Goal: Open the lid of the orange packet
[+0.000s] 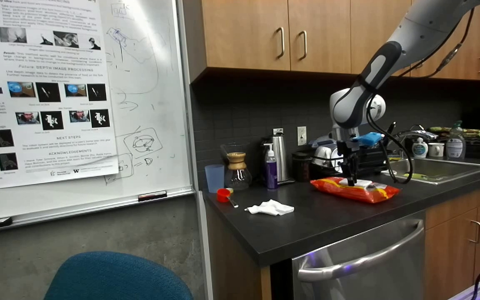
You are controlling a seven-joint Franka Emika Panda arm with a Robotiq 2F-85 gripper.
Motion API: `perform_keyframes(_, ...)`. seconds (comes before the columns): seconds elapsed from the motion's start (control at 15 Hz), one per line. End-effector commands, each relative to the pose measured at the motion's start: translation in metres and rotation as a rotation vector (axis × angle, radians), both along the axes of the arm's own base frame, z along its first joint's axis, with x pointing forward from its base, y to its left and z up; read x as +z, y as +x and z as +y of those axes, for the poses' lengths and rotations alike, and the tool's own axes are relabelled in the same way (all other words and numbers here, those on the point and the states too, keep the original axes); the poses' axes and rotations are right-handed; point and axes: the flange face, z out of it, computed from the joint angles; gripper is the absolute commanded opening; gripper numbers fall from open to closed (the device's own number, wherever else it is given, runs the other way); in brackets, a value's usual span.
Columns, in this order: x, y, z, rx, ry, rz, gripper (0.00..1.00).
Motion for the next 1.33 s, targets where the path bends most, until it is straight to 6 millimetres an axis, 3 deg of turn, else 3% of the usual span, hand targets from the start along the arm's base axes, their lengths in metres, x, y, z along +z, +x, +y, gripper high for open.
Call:
perform_keyframes(0.0, -0.006, 0.007, 0.006, 0.01, 0.014, 0.008, 0.15)
perform_keyframes(0.13, -0.008, 0.009, 0.006, 0.01, 0.011, -0.003, 0.04)
perform_keyframes(0.33, -0.01, 0.011, 0.007, 0.011, 0.002, -0.021, 0.4)
perform_keyframes(0.87, -0.02, 0.005, 0.011, 0.002, -0.035, -0.146, 0.89)
perform_keyframes(1.07, -0.023, 0.002, 0.009, -0.004, -0.053, -0.175, 0.93)
perform_keyframes(1.27, -0.022, -0.001, 0.008, -0.012, -0.049, -0.189, 0.86)
